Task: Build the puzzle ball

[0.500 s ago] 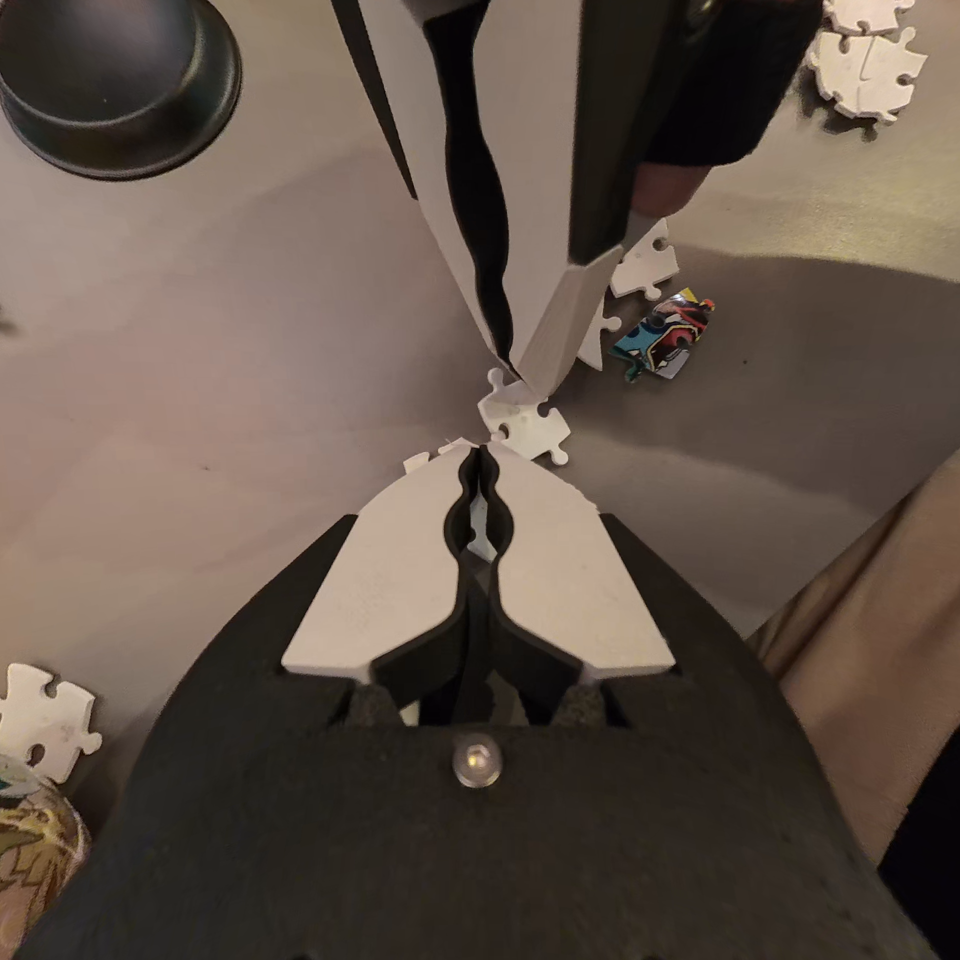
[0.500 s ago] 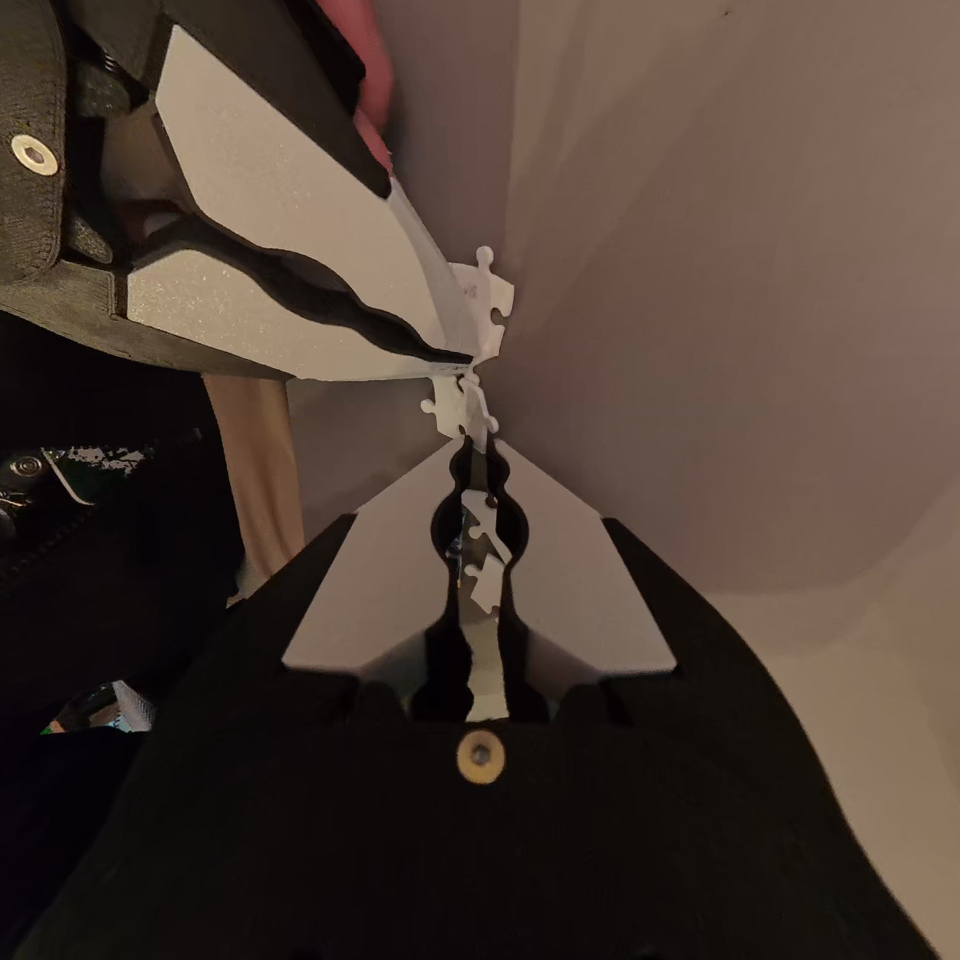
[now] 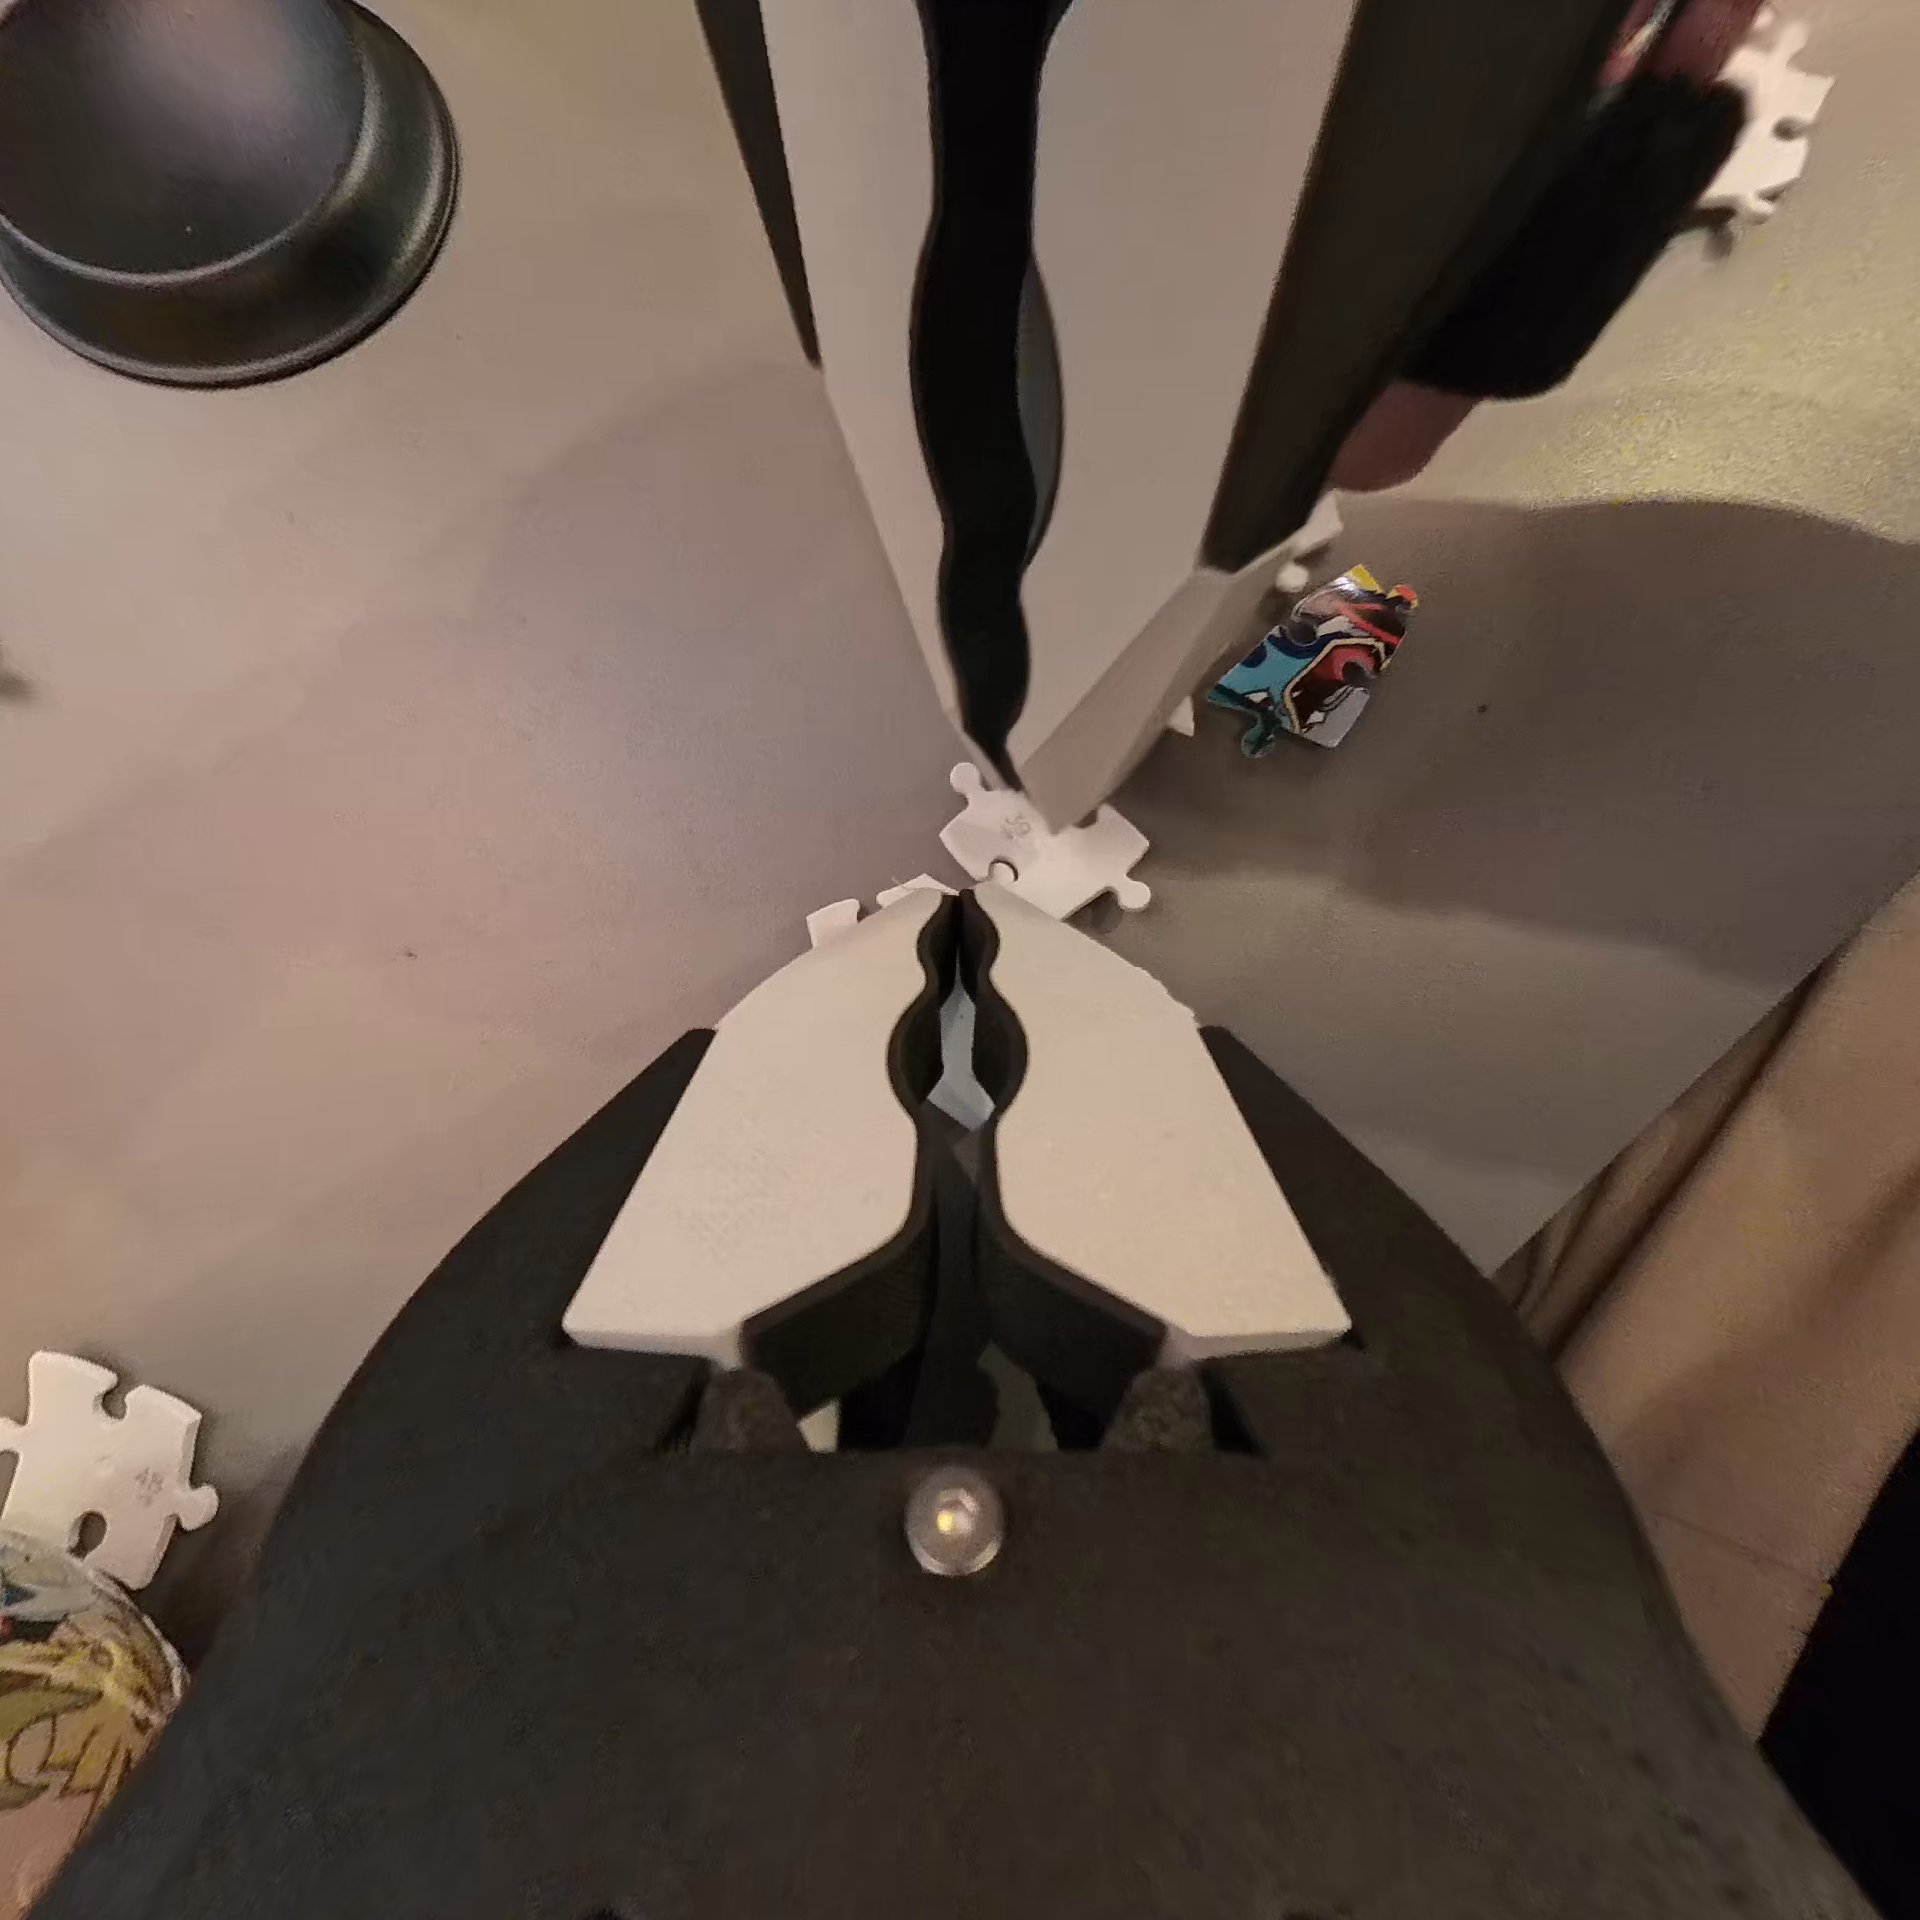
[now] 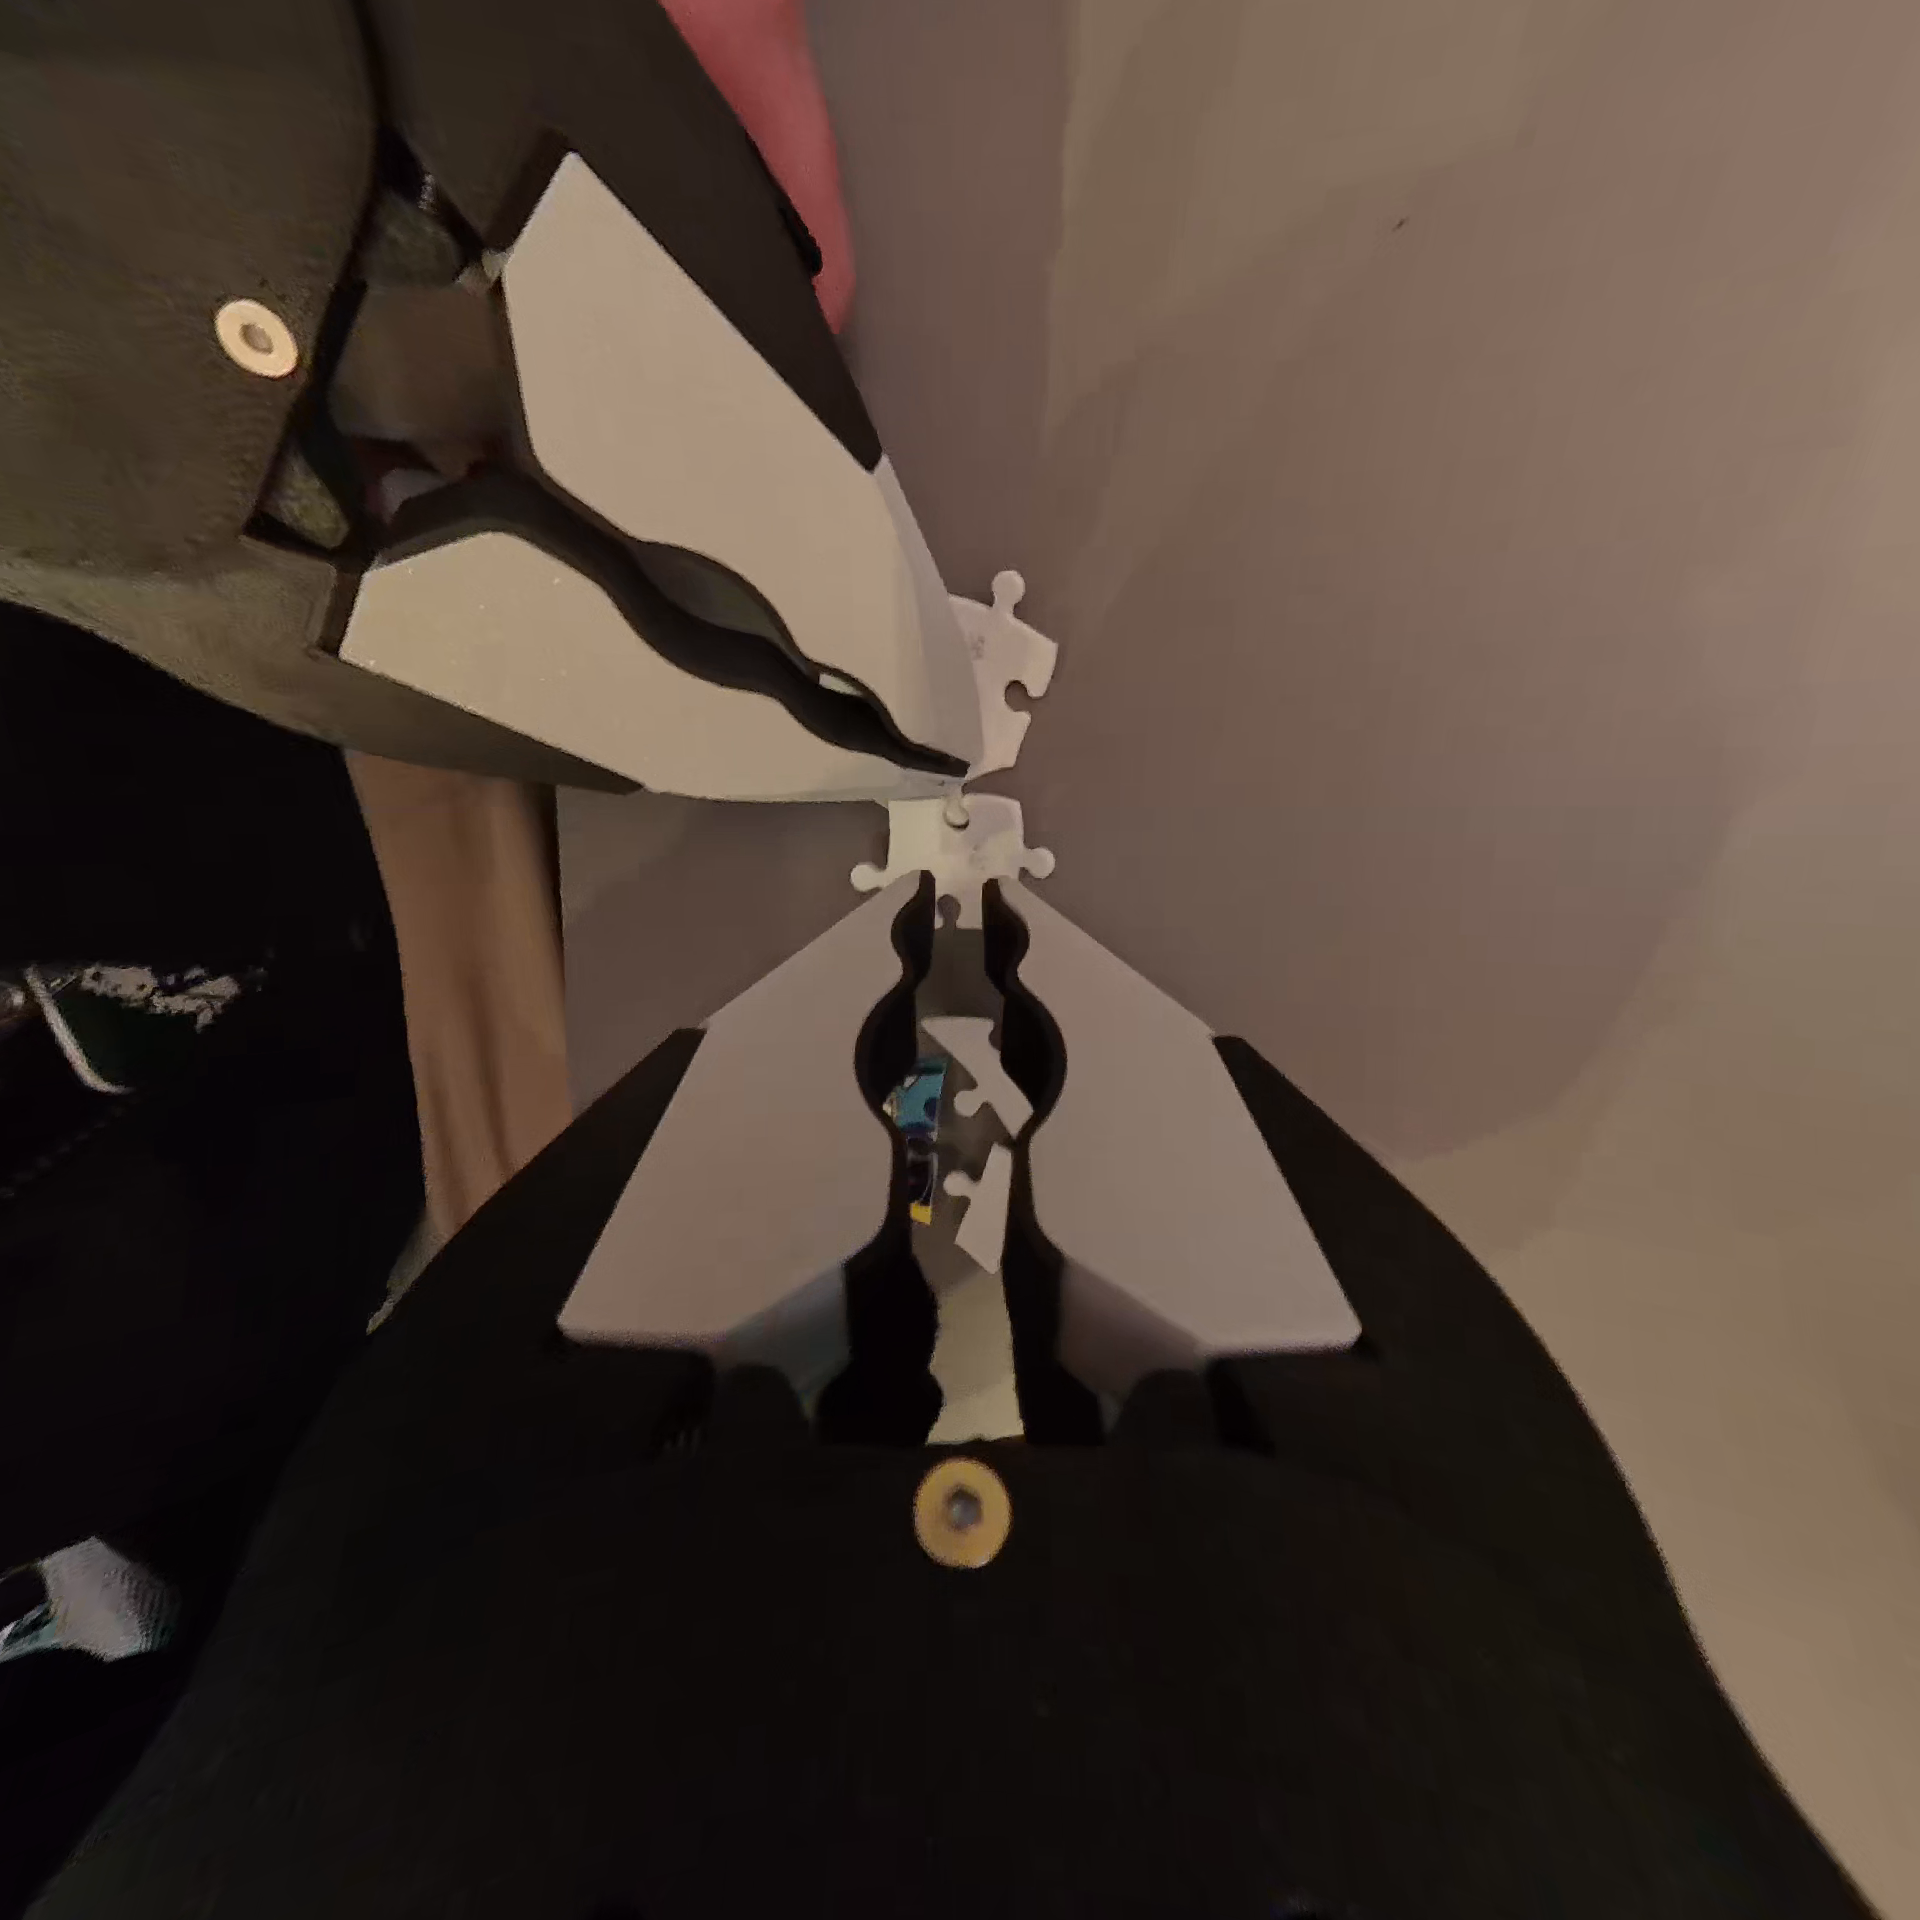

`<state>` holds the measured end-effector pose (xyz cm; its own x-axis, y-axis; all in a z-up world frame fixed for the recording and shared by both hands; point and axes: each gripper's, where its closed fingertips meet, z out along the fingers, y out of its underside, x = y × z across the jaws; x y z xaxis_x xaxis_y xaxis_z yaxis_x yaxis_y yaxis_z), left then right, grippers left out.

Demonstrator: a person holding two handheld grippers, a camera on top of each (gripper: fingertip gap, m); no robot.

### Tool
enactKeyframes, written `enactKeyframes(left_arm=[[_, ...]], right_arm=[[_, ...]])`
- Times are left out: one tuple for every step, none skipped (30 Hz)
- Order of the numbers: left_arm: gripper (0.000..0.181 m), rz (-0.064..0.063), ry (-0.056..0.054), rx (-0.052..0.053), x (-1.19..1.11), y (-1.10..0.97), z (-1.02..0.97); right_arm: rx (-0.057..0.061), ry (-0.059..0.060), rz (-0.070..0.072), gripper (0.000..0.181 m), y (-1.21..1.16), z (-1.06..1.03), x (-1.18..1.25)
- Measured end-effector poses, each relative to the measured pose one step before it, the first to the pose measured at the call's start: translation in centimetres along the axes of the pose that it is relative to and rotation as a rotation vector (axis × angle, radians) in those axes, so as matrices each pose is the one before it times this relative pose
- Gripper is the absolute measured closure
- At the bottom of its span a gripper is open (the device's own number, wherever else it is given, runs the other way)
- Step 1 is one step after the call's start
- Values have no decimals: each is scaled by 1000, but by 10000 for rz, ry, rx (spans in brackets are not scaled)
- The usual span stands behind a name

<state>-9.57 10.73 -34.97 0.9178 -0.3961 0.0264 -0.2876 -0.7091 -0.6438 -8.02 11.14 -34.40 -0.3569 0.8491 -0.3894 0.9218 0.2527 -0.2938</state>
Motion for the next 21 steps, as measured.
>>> enactKeyframes(left_arm=[[181,55,2,-7,4,5,0],[181,46,11,-6,0,2,1],[181,32,25,-1,18,-2,2],[181,33,17,2,16,8,-7],[181,16,9,6,-9,2,9],[181,7,18,8,4,3,-6],[181,15,20,6,1,5,-7],[181,25,9,4,-3,2,-3],[181,12,0,4,-26,1,-3],[181,-20,21,2,1,9,4],[181,-18,18,2,5,-7,-9],[181,-1,-7,-1,-8,8,7],[181,9,-22,9,-4,4,-5],[181,12,-23,2,-3,8,6],[181,9,-18,-3,2,2,0],[181,-11,-12,-6,-2,-2,4],[181,-4,-5,-9,2,2,2],[181,-3,4,-7,4,-4,-7],[181,-19,15,1,10,-9,-7],[181,-2,-4,-20,-16,23,-12],[181,4,-20,-8,-25,24,-4]], right_arm=[[39,91,-53,176,-72,195,132],[14,-15,-43,178,-32,170,17],[44,36,-12,179,-92,110,111],[107,109,18,181,-218,21,238],[75,82,-15,181,-171,10,146],[37,26,-68,181,-100,53,-51],[78,-3,-9,181,-158,98,-88],[81,-55,-41,181,-117,120,-201],[9,-60,-34,181,8,71,-207],[17,56,-5,181,6,13,-32],[53,120,8,181,-19,2,23],[62,113,36,181,7,-6,-12],[47,150,-26,181,12,-7,-21],[48,133,-34,181,8,5,-77],[104,68,-29,181,-94,-26,-185],[146,19,-31,181,-167,-91,-269],[-14,38,-49,181,50,-43,-220],[-137,148,-57,181,224,99,23],[-21,-27,1,181,79,227,-116],[81,-119,23,181,-79,197,-174],[29,-20,-15,181,-57,65,-61]])
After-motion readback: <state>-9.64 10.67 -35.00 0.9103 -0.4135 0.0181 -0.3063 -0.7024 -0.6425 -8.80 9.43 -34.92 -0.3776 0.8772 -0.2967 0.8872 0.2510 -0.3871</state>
